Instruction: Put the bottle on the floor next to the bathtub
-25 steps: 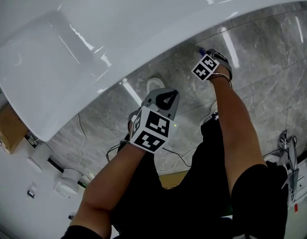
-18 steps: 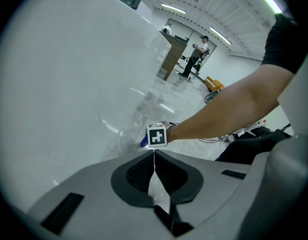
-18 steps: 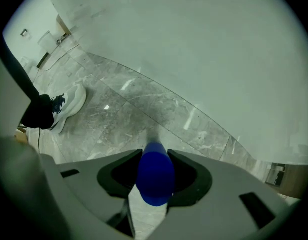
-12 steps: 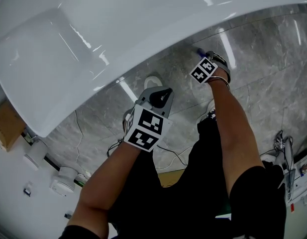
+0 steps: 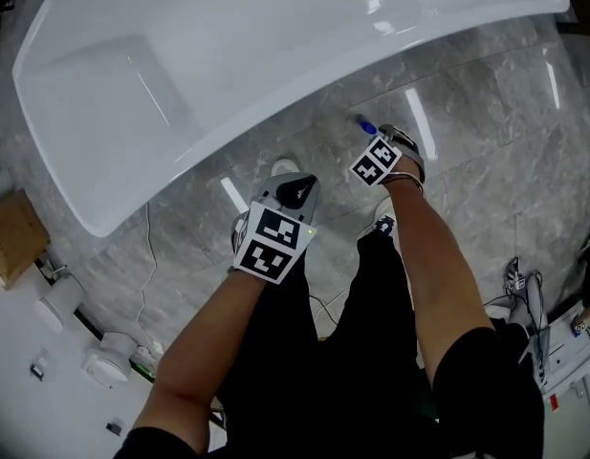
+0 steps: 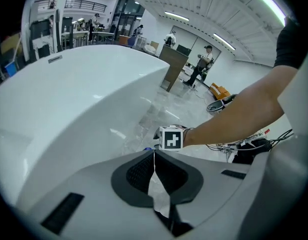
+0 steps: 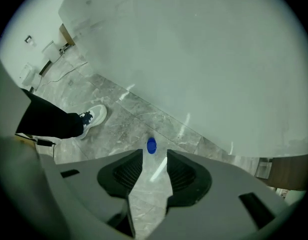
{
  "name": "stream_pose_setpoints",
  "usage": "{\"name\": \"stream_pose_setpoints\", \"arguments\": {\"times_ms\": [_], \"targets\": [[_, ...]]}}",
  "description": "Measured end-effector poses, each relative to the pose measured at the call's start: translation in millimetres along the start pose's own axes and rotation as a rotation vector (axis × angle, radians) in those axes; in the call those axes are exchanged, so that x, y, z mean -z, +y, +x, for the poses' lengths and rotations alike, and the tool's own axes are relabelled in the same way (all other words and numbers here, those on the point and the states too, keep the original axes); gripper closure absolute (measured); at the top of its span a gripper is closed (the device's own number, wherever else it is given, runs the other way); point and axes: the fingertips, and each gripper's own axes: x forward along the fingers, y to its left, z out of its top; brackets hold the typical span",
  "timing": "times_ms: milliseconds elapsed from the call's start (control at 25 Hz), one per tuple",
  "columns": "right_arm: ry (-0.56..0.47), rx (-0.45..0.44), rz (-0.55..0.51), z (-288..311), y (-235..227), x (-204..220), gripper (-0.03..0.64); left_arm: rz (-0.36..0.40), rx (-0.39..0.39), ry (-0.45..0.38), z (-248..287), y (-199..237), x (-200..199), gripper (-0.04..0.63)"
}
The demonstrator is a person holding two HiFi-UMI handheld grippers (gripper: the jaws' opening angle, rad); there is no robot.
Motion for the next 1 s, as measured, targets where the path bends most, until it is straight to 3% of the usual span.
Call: {"name": "stream_pose_setpoints", "arguments": {"times_ms": [200,480,720,1000], "targets": [[-0.059,-0.007,0.017,-89,-8,-3,0.448,-0.030,-0.012,-0.044,-41,-28,-33,0.577],[-0.149,-0.047,0.092,-209,-20,1,0.448,0.025,-0.001,-0.070,-90,-74,-76,0.577],[-0.438,-0.157,0.388,-354,-35,-21,0.473,0.095,0.056,-0.099,-124,-108,-121,0.577],[-0.804,-0.248,0.729,-512,-47,-22,0.517,0.025,0.132,-0.233,-186,-154,-156,0.578]]}}
